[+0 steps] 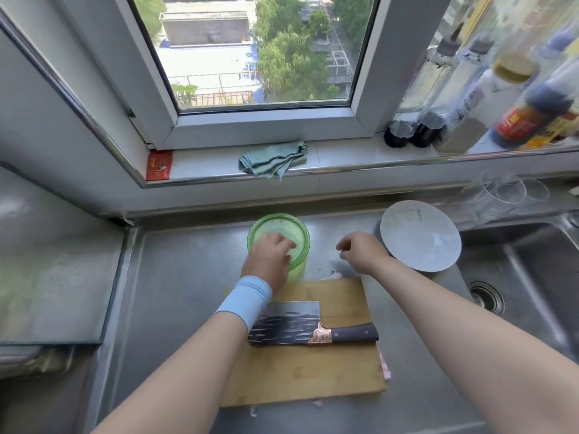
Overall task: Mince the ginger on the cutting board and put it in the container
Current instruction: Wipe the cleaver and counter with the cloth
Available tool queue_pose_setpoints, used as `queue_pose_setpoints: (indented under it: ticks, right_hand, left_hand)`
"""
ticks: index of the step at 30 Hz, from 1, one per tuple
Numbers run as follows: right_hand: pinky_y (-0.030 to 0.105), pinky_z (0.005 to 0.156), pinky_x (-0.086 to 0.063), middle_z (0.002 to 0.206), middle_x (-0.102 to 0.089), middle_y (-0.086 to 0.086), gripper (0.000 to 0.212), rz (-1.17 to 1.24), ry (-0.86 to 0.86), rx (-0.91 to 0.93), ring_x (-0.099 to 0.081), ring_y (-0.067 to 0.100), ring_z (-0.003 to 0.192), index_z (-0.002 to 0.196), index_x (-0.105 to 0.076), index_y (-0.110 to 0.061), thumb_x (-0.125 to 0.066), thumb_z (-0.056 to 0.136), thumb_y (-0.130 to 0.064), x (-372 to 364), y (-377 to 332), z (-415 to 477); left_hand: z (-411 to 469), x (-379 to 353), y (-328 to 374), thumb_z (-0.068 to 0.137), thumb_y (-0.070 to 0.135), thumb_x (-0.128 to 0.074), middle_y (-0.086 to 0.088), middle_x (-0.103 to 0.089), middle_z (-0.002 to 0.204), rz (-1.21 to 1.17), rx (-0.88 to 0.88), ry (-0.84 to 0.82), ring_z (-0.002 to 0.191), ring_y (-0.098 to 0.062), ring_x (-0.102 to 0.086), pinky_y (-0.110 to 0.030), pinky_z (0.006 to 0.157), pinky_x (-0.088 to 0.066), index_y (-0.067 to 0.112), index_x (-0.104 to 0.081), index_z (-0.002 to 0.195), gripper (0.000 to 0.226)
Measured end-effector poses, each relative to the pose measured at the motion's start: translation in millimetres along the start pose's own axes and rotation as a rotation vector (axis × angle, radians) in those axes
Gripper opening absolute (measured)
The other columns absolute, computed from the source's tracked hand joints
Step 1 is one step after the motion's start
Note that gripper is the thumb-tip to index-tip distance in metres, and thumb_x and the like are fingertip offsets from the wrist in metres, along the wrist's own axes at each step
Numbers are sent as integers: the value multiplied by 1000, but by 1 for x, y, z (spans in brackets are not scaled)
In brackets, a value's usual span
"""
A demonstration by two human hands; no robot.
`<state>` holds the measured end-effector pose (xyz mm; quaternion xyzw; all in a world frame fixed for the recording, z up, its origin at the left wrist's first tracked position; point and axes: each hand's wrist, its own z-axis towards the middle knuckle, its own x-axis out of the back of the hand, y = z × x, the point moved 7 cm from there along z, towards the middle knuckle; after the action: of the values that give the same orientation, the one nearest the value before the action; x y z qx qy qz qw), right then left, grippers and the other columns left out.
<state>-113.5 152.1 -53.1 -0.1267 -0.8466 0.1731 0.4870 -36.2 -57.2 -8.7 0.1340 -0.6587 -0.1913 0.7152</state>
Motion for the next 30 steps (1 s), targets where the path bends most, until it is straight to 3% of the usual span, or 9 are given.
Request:
queue_pose_setpoints:
  ticks: [4, 6, 9, 12, 15, 19, 22, 26, 30]
  right_hand:
    - [29, 87, -47, 110, -72, -9, 18, -157, -5, 38, -64, 16, 105, 103, -74, -30, -68, 87, -30, -24, 7, -1]
    - [30, 87, -42, 109, -72, -9, 18, -196, 26, 63, -63, 19, 107, 102, -74, -31, -67, 85, -32, -34, 8, 1]
    - [34, 89, -40, 107, -70, -5, 22, -202, 102, 115, -61, 21, 105, 101, -74, -33, -70, 81, -40, -41, 3, 5]
    - [36, 86, -34, 102, -69, -6, 25, -218, 141, 170, -59, 20, 101, 98, -76, -33, -71, 77, -46, -48, -6, 8]
    - [37, 81, -29, 99, -71, -8, 17, -287, 143, 197, -59, 18, 97, 93, -78, -35, -67, 82, -43, -55, -11, 9]
    - [36, 83, -26, 101, -70, -7, 17, -327, 126, 277, -63, 18, 89, 93, -75, -28, -57, 92, -27, -58, -21, 9]
    - [38, 85, -29, 105, -64, -1, 17, -456, 103, 282, -64, 24, 87, 97, -64, -21, -48, 94, -14, -54, -22, 12]
    - [39, 85, -34, 106, -65, 3, 13, -246, 166, 111, -62, 31, 94, 98, -55, -17, -44, 96, -9, -20, -8, 20]
    - [41, 76, -30, 99, -62, 12, 16, -37, 217, 160, -56, 42, 95, 100, -43, -13, -32, 106, -24, 10, -40, 24]
  left_hand:
    - [3, -55, 51, 90, 2, -57, -10, -62, 111, 110, -279, -256, 108, -30, -52, -40, 84, -45, 11, -67, 120, 33]
    - [2, -81, 61, 94, 6, -49, -11, -56, 120, 225, -288, -434, 116, -29, -47, -39, 87, -41, 9, -61, 124, 33]
    - [-4, -98, 51, 91, 5, -50, -12, -53, 119, 241, -191, -490, 115, -30, -49, -39, 85, -41, 9, -57, 125, 35]
    - [-15, -102, 26, 83, 5, -58, -11, -57, 108, 69, -73, -391, 98, -34, -59, -40, 71, -50, 15, -64, 118, 37]
    - [-21, -89, 24, 63, -4, -73, -6, -63, 87, 16, -133, -195, 76, -30, -63, -29, 50, -45, 13, -72, 95, 36]
    - [-19, -44, 36, 76, -7, -52, -8, -64, 84, -53, -282, 134, 74, -26, -55, -32, 55, -44, 5, -72, 91, 28]
    - [-10, -21, 13, 76, -8, -51, -10, -62, 95, -86, -104, 280, 88, -27, -52, -35, 77, -47, 5, -69, 99, 32]
    - [0, -15, -36, 88, 0, -49, -11, -53, 128, -225, 439, 255, 120, -28, -46, -36, 106, -36, 8, -57, 128, 41]
    - [4, -18, -45, 92, 4, -51, -9, -59, 131, -377, 577, 140, 123, -28, -50, -33, 107, -35, 7, -57, 131, 39]
